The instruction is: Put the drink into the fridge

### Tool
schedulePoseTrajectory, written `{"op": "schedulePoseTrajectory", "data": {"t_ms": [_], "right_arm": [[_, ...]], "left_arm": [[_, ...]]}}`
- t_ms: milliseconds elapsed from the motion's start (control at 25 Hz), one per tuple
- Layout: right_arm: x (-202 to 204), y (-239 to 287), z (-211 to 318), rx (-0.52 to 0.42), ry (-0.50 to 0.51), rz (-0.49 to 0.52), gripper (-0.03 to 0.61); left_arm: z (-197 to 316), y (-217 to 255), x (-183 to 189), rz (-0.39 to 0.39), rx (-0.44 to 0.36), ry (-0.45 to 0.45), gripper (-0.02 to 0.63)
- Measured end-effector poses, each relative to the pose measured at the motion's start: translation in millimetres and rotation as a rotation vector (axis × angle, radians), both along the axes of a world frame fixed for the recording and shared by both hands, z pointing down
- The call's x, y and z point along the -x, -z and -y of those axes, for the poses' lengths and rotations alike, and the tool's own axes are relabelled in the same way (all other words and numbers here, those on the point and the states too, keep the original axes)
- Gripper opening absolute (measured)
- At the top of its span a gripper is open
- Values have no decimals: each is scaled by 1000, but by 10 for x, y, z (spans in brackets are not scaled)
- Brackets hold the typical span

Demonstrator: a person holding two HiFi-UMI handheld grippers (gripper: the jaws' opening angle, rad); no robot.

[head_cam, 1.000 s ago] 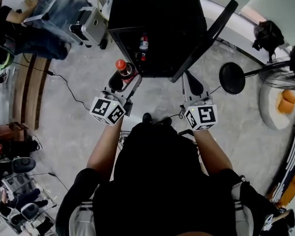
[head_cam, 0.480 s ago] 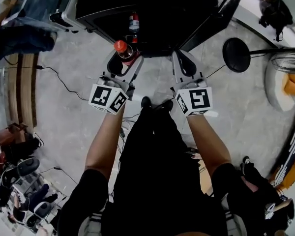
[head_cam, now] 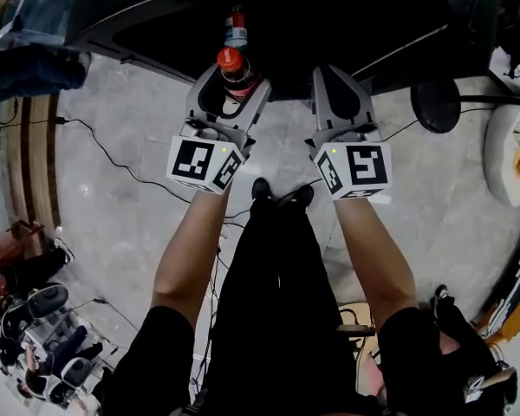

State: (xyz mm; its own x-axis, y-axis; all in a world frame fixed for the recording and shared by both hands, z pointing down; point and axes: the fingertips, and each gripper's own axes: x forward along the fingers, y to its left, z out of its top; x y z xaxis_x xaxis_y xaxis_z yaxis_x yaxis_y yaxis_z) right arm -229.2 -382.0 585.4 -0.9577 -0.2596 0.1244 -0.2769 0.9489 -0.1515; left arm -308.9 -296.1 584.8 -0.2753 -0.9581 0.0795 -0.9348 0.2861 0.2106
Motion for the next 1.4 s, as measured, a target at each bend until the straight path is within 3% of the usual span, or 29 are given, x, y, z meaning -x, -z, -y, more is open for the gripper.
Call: {"op": "schedulePoseTrajectory", "data": {"t_ms": [280, 600, 840, 1400], "right_arm": [[368, -460, 204, -1, 12, -24, 25], [531, -732, 267, 9, 17, -50, 25], [541, -845, 357, -3, 20, -64, 26], [605, -766, 503, -6, 13, -43, 26]], "left_arm": [[405, -453, 267, 80, 1, -1, 314], [753, -545, 478, 149, -3, 29, 314], [869, -731, 622, 141, 14, 62, 314], [1109, -861, 681, 171, 55, 43, 314]]}}
